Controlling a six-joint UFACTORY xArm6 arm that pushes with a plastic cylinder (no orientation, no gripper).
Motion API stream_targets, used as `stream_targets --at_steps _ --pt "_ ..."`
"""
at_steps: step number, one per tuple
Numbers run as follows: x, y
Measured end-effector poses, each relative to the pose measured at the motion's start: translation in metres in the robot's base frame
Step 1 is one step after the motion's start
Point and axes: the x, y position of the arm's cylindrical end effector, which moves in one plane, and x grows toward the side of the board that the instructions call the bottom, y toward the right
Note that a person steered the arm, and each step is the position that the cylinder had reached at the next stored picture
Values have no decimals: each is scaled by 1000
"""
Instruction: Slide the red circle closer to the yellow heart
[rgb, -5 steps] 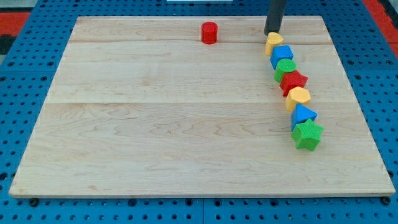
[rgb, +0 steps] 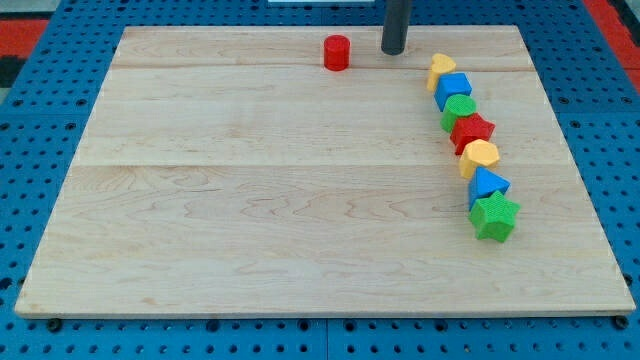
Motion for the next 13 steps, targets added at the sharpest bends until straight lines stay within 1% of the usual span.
stream_targets --at_steps 1,2,3,4,5,8,12,13 --pt "31 -5" --pt "37 -63" --pt "36 -124" --pt "19 -141" --pt "3 -130" --pt "-2 -62" --pt "-13 -9" --pt "-20 -5"
